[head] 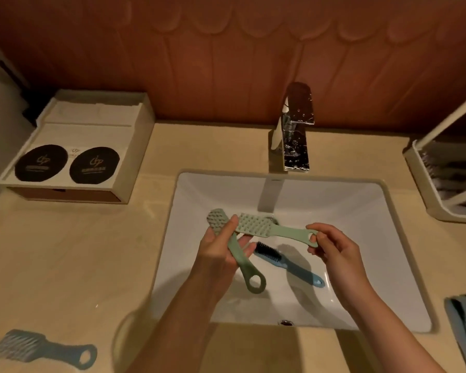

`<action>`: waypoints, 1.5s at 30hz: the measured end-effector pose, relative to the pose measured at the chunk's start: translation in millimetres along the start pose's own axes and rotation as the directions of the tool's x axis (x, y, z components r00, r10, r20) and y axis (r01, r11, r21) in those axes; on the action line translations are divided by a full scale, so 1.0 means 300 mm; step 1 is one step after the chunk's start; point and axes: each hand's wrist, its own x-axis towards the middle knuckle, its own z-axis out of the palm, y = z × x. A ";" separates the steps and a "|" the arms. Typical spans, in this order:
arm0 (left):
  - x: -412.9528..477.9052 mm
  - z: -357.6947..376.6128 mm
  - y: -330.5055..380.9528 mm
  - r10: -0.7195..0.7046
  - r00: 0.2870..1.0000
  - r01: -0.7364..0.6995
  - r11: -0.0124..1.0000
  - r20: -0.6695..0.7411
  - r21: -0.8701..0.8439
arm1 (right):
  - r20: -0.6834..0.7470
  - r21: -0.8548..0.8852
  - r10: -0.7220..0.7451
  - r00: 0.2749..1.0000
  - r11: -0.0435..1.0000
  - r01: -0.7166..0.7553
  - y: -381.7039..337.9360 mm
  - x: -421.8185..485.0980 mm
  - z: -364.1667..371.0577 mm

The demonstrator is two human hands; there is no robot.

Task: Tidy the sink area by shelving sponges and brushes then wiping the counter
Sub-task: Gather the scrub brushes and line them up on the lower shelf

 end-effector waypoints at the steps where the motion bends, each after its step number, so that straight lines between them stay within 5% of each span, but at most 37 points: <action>1: -0.002 0.009 -0.013 0.009 1.000 -0.010 0.999 0.019 0.050 | -0.006 -0.019 0.002 1.000 1.000 -0.002 0.003 0.000 -0.020; 6: -0.005 0.073 -0.085 0.136 0.989 -0.117 0.957 -0.054 0.267 | 0.005 -0.274 -0.115 0.993 0.955 0.112 0.034 0.009 -0.116; 9: -0.005 0.132 -0.139 0.159 0.981 -0.126 0.958 -0.112 0.259 | 0.100 -0.672 -0.300 0.949 0.683 0.287 0.043 0.017 -0.155; 11: -0.009 0.194 -0.193 0.159 0.979 -0.123 0.959 -0.128 0.254 | 0.205 -0.725 -0.303 0.930 0.591 0.353 0.022 0.018 -0.181; 13: -0.011 0.242 -0.240 0.149 0.981 -0.114 0.959 -0.122 0.258 | 0.257 -0.679 -0.274 0.927 0.631 0.375 -0.008 0.012 -0.187; 16: -0.012 0.337 -0.314 0.131 0.989 -0.107 0.956 -0.070 0.272 | 0.239 -0.663 -0.454 0.858 0.569 0.486 0.001 0.023 -0.256; 20: -0.013 0.471 -0.396 0.052 0.998 -0.044 0.976 -0.031 0.212 | 0.110 -0.552 -0.439 0.892 0.719 0.422 0.017 0.055 -0.396; 26: 0.033 0.643 -0.505 -0.149 0.984 0.151 0.988 -0.099 0.011 | 0.021 -0.537 -0.453 0.891 0.747 0.392 0.030 0.122 -0.644; 36: 0.136 0.853 -0.638 -0.083 0.988 0.107 0.975 -0.129 0.195 | -0.140 -0.617 -0.418 0.897 0.746 0.251 0.068 0.292 -1.053; 45: 0.177 0.948 -0.701 -0.108 0.974 0.115 0.993 -0.200 0.023 | -0.192 -0.681 -0.352 0.916 0.720 0.134 0.000 0.618 -1.244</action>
